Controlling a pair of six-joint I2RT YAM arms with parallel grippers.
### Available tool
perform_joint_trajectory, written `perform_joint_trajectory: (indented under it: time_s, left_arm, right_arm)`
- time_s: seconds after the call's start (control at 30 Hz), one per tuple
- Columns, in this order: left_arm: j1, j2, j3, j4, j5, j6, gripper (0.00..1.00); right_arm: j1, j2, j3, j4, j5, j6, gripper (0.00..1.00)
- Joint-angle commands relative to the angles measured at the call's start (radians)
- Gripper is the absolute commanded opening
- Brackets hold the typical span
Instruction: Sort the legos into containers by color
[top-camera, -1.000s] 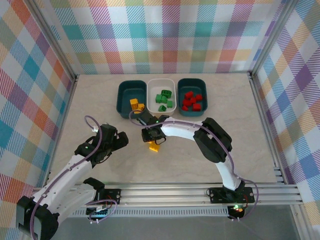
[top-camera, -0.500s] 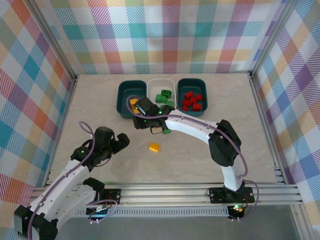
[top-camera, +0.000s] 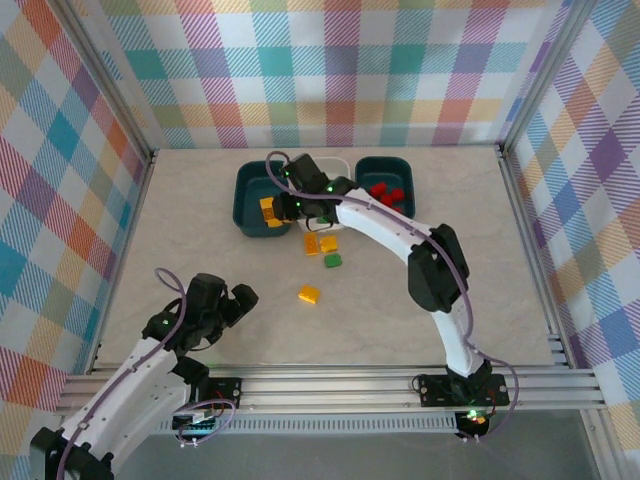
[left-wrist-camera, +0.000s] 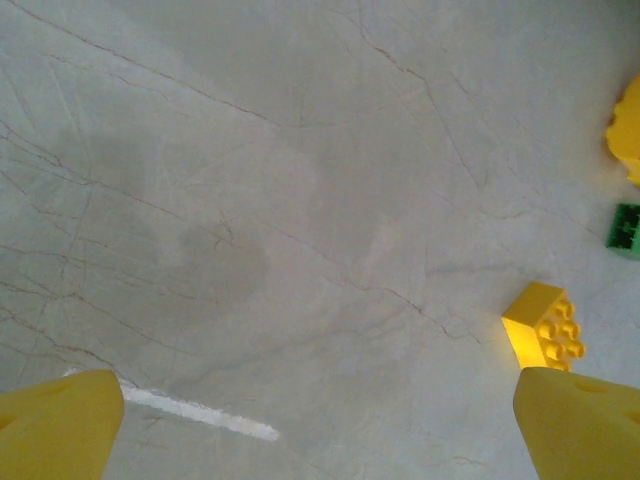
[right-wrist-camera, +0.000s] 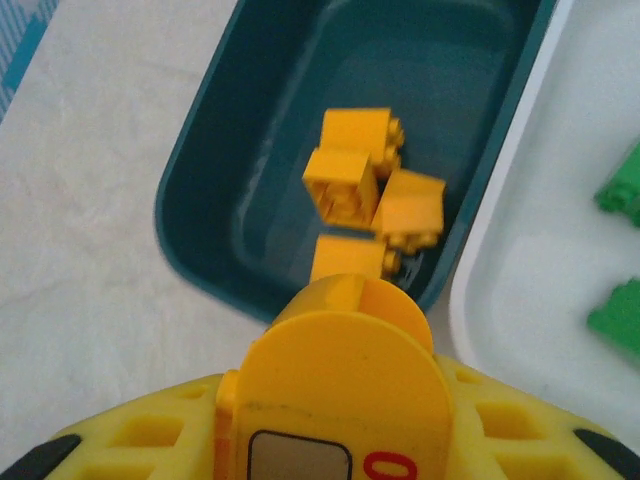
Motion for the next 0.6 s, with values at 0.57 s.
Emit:
perform_joint_trajectory:
  time_s: [0.57]
  left_arm:
    - [0.042, 0.303, 0.199, 0.157, 0.026, 0.088, 1.0]
  right_arm:
    - [-0.03, 0.367, 0.449, -0.096, -0.096, -0.117, 0.56]
